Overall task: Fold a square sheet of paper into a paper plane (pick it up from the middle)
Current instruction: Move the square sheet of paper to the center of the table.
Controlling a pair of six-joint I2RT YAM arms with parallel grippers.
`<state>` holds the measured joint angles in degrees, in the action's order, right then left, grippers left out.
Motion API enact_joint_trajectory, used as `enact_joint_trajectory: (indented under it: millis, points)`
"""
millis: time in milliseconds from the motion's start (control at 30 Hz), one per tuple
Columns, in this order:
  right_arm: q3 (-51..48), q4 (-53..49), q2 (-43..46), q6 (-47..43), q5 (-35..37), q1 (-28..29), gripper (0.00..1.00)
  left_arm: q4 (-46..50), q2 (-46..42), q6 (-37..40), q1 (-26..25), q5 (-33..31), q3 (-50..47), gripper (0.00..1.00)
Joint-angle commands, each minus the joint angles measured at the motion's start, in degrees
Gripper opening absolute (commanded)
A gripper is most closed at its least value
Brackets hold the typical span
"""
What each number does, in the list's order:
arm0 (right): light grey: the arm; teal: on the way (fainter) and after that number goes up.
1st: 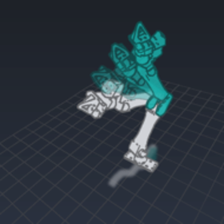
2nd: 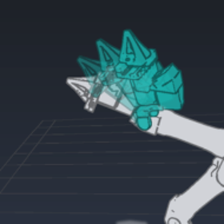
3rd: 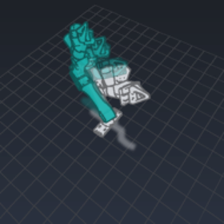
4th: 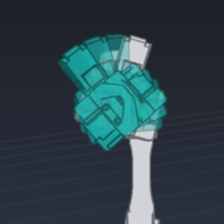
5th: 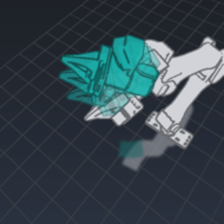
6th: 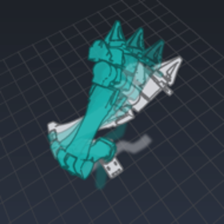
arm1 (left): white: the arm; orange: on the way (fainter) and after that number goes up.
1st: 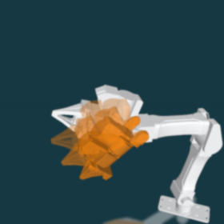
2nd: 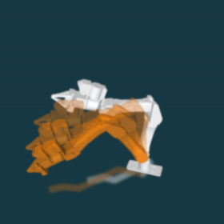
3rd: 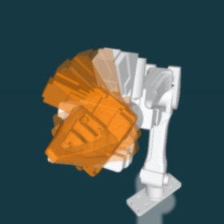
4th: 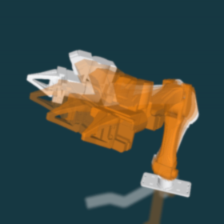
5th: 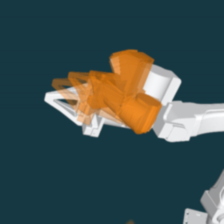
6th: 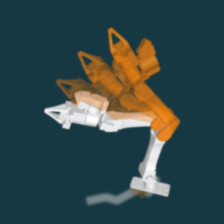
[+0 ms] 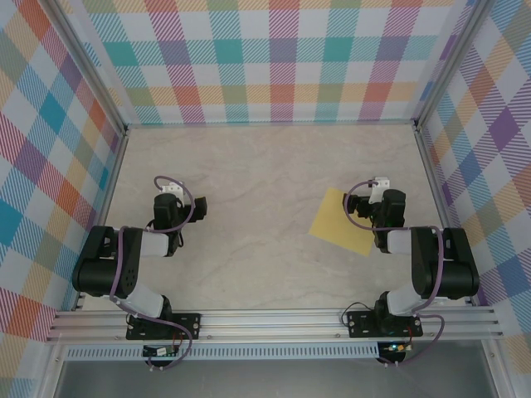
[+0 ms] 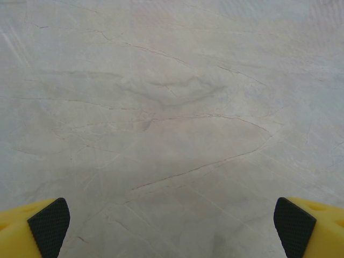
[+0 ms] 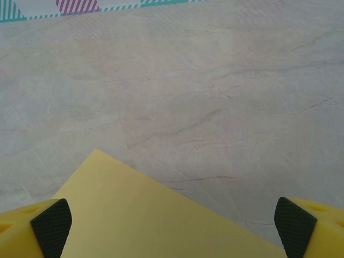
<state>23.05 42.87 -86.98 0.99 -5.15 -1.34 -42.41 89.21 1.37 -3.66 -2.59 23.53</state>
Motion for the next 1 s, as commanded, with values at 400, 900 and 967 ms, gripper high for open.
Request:
enact_joint_trajectory:
  millis: [400,900,967]
  points:
    - [1.21,2.37,-0.53,-0.56,-0.39,0.35,1.00,-2.35,0.40,0.88,0.00,-0.24,1.26,1.00]
    - [1.30,2.38,-0.55,-0.60,-0.38,0.34,1.00,-2.36,0.34,0.73,0.04,-0.31,1.26,1.00]
    - [1.21,2.39,-0.56,-0.56,-0.39,0.38,1.00,-3.09,-0.02,0.68,0.10,-0.02,0.74,1.00]
